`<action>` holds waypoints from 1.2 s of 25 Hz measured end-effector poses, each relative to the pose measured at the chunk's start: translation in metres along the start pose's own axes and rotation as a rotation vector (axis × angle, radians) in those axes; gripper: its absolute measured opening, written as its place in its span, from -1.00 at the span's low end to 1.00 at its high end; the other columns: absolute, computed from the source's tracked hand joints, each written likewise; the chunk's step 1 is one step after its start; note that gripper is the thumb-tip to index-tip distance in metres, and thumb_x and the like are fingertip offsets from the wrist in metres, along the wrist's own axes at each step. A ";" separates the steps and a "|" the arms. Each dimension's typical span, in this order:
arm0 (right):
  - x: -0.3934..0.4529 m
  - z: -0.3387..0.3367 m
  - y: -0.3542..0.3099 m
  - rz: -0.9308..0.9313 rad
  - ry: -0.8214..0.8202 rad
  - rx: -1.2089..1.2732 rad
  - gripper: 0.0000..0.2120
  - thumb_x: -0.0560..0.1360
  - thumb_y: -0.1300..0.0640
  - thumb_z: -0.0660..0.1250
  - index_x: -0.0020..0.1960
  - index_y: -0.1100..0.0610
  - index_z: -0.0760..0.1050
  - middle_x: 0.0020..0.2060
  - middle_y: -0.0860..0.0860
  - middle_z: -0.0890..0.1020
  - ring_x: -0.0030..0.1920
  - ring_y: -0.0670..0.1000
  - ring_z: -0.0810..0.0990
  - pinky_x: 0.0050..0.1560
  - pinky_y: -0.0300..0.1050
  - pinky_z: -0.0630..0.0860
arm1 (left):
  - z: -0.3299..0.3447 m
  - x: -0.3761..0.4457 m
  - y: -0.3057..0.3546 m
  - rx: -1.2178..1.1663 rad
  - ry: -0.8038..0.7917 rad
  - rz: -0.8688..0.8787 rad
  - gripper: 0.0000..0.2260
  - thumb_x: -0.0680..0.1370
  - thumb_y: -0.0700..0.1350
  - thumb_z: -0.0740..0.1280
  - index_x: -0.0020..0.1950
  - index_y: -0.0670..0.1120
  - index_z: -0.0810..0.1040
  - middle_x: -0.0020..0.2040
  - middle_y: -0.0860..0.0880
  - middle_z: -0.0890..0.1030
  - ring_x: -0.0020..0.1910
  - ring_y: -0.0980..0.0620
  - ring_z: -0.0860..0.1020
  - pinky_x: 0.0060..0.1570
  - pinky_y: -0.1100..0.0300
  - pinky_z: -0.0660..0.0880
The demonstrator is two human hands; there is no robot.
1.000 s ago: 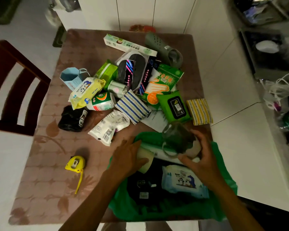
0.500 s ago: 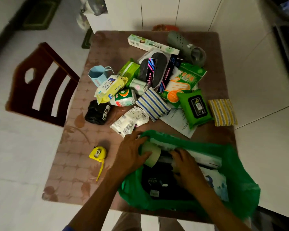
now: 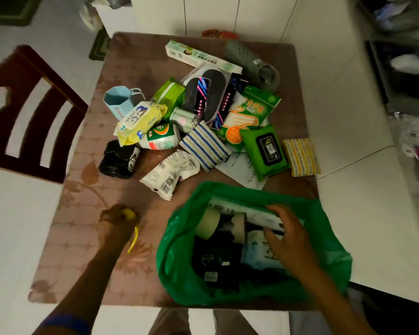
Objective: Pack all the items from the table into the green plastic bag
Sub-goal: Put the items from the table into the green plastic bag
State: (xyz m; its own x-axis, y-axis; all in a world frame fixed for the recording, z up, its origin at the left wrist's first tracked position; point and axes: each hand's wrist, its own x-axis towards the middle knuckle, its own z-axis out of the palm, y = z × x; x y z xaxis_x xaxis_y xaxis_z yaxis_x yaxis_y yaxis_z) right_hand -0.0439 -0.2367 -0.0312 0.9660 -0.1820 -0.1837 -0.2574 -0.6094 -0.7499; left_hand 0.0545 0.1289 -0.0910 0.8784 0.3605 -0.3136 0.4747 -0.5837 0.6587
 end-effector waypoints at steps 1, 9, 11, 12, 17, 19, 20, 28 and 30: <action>-0.003 -0.004 -0.008 0.028 0.036 0.053 -0.58 0.46 0.28 0.40 0.24 -0.01 0.42 0.18 0.00 0.55 0.19 0.03 0.54 0.20 -0.05 0.50 | -0.009 -0.005 0.023 -0.163 0.022 -0.022 -0.58 0.32 -0.22 0.51 0.13 -0.31 0.54 -0.02 -0.29 0.52 -0.14 -0.27 0.55 -0.21 0.21 0.48; -0.010 -0.038 -0.096 0.298 -0.230 0.920 -0.52 0.37 0.02 0.45 0.27 0.00 0.46 0.10 0.08 0.65 0.04 0.09 0.66 -0.05 0.00 0.62 | 0.010 -0.144 0.212 -0.051 -0.652 0.886 -0.41 0.31 0.11 0.52 0.29 0.14 0.41 0.19 0.14 0.43 0.15 0.23 0.44 0.10 0.32 0.45; -0.013 -0.042 -0.067 0.435 -0.105 0.609 -0.71 0.40 0.09 0.45 0.11 -0.02 0.51 -0.02 0.06 0.65 -0.10 0.02 0.67 -0.19 -0.20 0.60 | 0.041 -0.148 0.194 0.035 -0.767 0.893 -0.42 0.37 0.07 0.49 0.35 0.13 0.37 0.31 0.11 0.40 0.20 0.23 0.41 0.16 0.32 0.44; -0.017 -0.042 -0.050 0.464 -0.133 0.441 -0.77 0.44 0.12 0.43 0.07 -0.01 0.49 -0.07 0.05 0.63 -0.16 0.00 0.65 -0.24 -0.24 0.59 | 0.052 -0.141 0.176 0.128 -0.711 0.896 -0.45 0.40 0.05 0.45 0.35 0.10 0.38 0.33 0.07 0.40 0.22 0.18 0.41 0.18 0.25 0.45; -0.045 0.007 -0.005 0.264 -0.418 -0.028 -0.65 0.41 0.01 0.46 0.14 -0.06 0.45 0.03 -0.08 0.57 -0.04 -0.05 0.57 -0.06 -0.17 0.52 | 0.069 -0.116 0.117 0.571 -0.399 0.991 -0.60 0.34 -0.07 0.43 0.17 0.00 0.54 0.26 -0.13 0.51 0.22 -0.19 0.43 0.02 -0.12 0.49; -0.046 0.024 -0.006 0.123 -0.267 -0.197 -0.68 0.46 0.03 0.39 0.19 0.02 0.46 0.10 -0.04 0.55 0.03 -0.01 0.56 -0.02 -0.14 0.52 | 0.067 -0.116 0.115 0.592 -0.338 1.009 -0.65 0.34 -0.09 0.44 0.12 -0.01 0.56 0.23 -0.13 0.54 0.20 -0.20 0.45 0.01 -0.11 0.50; -0.042 0.024 -0.008 0.088 -0.180 -0.245 -0.74 0.47 0.05 0.38 0.14 0.05 0.49 0.07 -0.01 0.57 0.00 0.02 0.58 -0.07 -0.12 0.53 | 0.067 -0.117 0.117 0.581 -0.298 0.998 -0.66 0.35 -0.09 0.45 0.11 -0.01 0.57 0.23 -0.13 0.54 0.20 -0.19 0.45 0.03 -0.12 0.49; 0.148 -0.024 0.005 0.172 0.187 -0.143 -0.29 0.38 -0.06 0.41 0.43 0.06 0.20 0.28 0.13 0.45 0.24 0.17 0.45 0.17 0.18 0.47 | 0.079 -0.087 0.153 0.732 -0.224 1.003 -0.82 0.35 -0.03 0.45 -0.06 0.06 0.65 0.36 -0.15 0.45 0.36 -0.26 0.33 0.32 -0.26 0.15; 0.193 -0.008 0.025 0.251 0.041 -0.192 0.01 0.25 -0.23 0.44 0.50 0.05 0.01 0.42 0.16 0.30 0.36 0.23 0.34 0.27 0.23 0.38 | 0.085 -0.082 0.148 0.824 -0.291 0.965 -0.80 0.43 0.00 0.37 0.03 0.05 0.64 0.37 -0.13 0.44 0.36 -0.22 0.33 0.32 -0.25 0.18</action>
State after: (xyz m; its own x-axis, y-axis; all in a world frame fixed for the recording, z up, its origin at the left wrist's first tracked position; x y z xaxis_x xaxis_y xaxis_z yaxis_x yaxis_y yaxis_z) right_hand 0.1361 -0.2932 -0.0807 0.8707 -0.3743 -0.3191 -0.4917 -0.6749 -0.5501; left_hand 0.0575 -0.0483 -0.0260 0.8123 -0.5619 -0.1561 -0.5486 -0.8271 0.1220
